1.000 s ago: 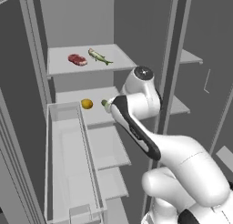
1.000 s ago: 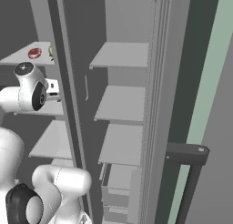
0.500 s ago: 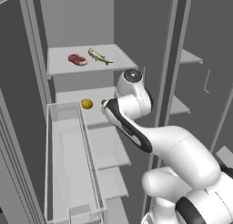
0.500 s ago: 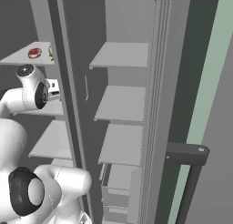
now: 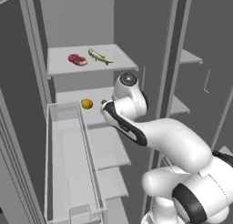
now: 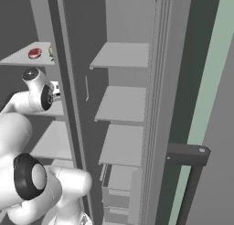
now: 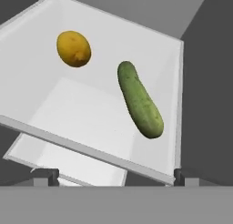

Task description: Gather the cucumber and lemon from the fridge and place them on a tray on the dining counter. Then gather the steak and fish from the fridge and place them on the other tray.

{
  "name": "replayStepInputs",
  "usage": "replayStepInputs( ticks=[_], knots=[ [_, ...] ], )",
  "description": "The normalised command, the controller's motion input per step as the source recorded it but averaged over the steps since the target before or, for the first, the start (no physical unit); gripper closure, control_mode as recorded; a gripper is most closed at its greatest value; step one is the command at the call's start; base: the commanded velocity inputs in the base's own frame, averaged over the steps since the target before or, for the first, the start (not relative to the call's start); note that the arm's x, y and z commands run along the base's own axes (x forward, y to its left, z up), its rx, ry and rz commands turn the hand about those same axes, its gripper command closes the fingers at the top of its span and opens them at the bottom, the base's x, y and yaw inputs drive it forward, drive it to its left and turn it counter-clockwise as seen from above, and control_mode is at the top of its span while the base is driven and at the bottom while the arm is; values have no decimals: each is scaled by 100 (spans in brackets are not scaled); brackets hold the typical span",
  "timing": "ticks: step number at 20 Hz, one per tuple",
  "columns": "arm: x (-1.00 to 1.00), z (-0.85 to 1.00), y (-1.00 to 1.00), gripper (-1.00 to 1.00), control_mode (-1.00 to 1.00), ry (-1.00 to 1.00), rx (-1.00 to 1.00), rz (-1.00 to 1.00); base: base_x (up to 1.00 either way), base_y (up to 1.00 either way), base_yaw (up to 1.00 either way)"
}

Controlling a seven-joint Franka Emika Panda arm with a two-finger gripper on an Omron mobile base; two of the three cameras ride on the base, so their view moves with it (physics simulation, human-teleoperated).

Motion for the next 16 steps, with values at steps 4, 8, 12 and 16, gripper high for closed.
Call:
replayStepInputs(
  ticks=[4,8,12,16],
  knots=[
    [37,-29,0,-100,-100,0,-3,2,0,0,0],
    [36,-18,0,-100,-100,0,-1,1,0,0,0],
    [43,-3,3,-100,-100,0,0,0,0,0,0],
    [44,-2,8,-100,-100,0,0,0,0,0,0]
  ],
)
